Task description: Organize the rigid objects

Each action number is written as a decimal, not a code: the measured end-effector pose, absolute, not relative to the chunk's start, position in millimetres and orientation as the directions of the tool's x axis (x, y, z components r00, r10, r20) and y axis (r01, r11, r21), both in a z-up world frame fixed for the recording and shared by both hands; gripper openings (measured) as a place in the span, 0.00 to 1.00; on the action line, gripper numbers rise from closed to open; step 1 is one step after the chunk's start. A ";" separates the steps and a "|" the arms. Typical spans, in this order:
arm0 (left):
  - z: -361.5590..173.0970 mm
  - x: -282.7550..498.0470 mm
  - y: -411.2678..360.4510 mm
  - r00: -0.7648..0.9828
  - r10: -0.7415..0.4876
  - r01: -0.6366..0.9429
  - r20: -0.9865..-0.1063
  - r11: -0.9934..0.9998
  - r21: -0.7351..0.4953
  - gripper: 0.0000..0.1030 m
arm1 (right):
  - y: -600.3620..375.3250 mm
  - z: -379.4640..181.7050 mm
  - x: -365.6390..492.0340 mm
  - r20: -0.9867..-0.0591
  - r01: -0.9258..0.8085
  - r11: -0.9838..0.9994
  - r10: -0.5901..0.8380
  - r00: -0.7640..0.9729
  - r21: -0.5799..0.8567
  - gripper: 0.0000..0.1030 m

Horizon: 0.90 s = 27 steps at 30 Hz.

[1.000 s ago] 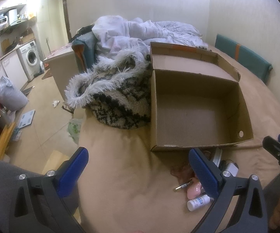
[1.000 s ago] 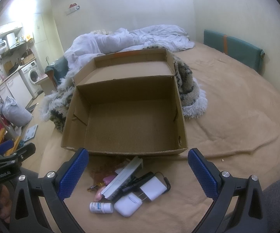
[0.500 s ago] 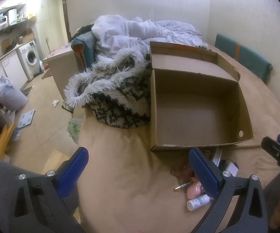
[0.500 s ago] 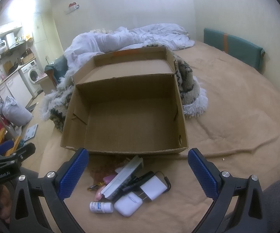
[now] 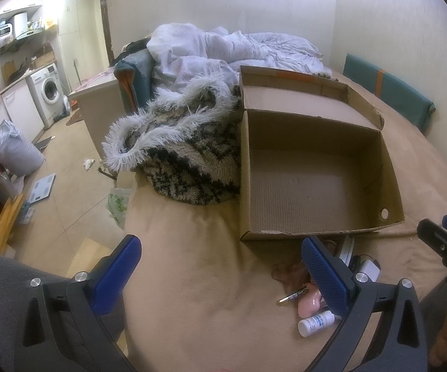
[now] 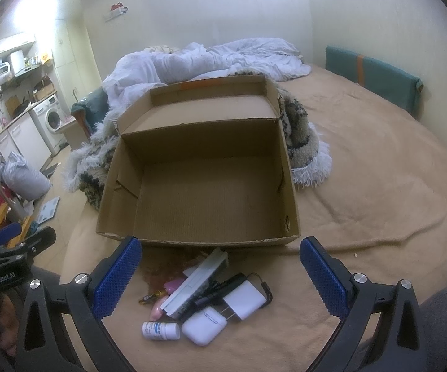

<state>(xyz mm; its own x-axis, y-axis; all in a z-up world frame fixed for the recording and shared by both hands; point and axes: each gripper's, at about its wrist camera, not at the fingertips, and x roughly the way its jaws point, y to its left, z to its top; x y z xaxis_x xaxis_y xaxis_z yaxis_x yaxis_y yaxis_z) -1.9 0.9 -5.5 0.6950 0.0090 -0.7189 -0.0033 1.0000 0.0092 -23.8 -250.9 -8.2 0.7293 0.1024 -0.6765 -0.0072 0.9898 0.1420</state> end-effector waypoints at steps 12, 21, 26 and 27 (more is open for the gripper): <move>-5.6 -1.4 1.2 0.694 0.008 -0.003 -0.720 1.000 0.008 1.00 | -250.0 -9.3 -23.5 -0.677 -0.007 0.990 0.102 0.729 0.140 1.00; -11.2 0.2 3.7 0.676 0.005 -0.007 -0.737 1.000 0.001 1.00 | -252.6 -10.6 -23.1 -0.678 0.007 0.988 0.102 0.728 0.156 1.00; -22.1 10.0 8.0 0.619 0.014 -0.021 -0.786 1.000 0.001 1.00 | -260.1 -14.2 -21.7 -0.697 0.040 0.985 0.089 0.711 0.166 1.00; -27.3 12.2 7.1 0.595 0.017 -0.020 -0.804 1.000 0.006 1.00 | -261.9 -15.4 -21.3 -0.703 0.048 0.985 0.082 0.706 0.164 1.00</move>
<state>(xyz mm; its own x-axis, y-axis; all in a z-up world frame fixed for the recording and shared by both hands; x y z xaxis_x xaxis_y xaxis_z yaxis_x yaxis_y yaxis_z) 12.2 7.1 -27.3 0.5949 0.0166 -0.8036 -0.0200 0.9998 0.0058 -21.3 -261.9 -15.4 0.7062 0.0823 -0.7032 0.0485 0.9853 0.1640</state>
